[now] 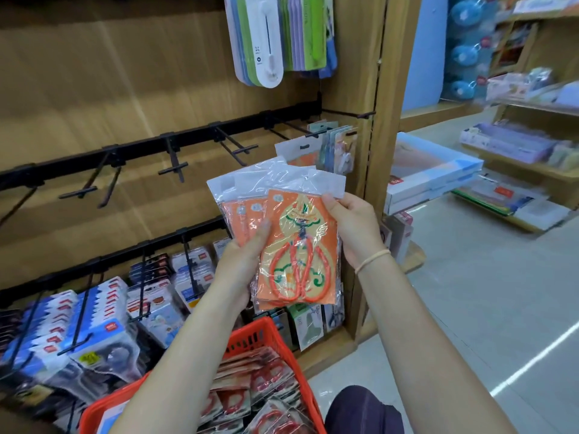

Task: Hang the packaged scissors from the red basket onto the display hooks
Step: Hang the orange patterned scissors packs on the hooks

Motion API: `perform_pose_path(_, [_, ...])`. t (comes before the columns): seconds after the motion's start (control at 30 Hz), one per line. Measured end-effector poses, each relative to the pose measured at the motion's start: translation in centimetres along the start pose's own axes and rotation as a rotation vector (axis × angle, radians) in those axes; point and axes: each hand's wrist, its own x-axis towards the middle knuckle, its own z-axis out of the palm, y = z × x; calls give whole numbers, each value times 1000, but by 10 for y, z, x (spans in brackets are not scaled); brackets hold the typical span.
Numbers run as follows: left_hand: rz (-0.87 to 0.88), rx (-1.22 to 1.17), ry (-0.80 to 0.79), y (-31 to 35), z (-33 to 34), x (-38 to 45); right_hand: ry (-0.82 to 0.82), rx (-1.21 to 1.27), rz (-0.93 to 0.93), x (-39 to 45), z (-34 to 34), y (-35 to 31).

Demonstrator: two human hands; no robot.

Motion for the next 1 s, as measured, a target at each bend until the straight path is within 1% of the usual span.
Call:
perform_pose_path(0.13, [-2, -4, 11, 2, -1, 4, -8, 31, 38, 8, 4, 4])
perform_pose_path(0.23, [0, 7, 42, 3, -4, 8, 3, 24, 25, 13, 7, 9])
perform_pose_path(0.33, [20, 16, 37, 0, -7, 8, 21, -20, -3, 18, 7, 10])
perform_pose_path(0.4, [39, 28, 79, -3, -10, 8, 46, -42, -34, 22, 4, 9])
perform_pose_path(0.47, [79, 40, 157, -5, -16, 10, 85, -42, -53, 29, 1, 5])
perform_pose_path(0.53, [159, 107, 239, -5, -22, 12, 108, -37, -60, 37, -1, -1])
perform_pose_path(0.6, [225, 178, 285, -4, -26, 13, 135, -91, -94, 46, 2, -9])
perform_pose_path(0.7, [274, 222, 350, -3, -30, 14, 179, -125, -161, 58, 11, -19])
perform_pose_path(0.87, [302, 213, 399, -5, -32, 17, 270, -99, -239, 75, 21, -26])
perform_pose_path(1.0, [322, 212, 389, -6, -34, 16, 291, -144, -280, 86, 26, -26])
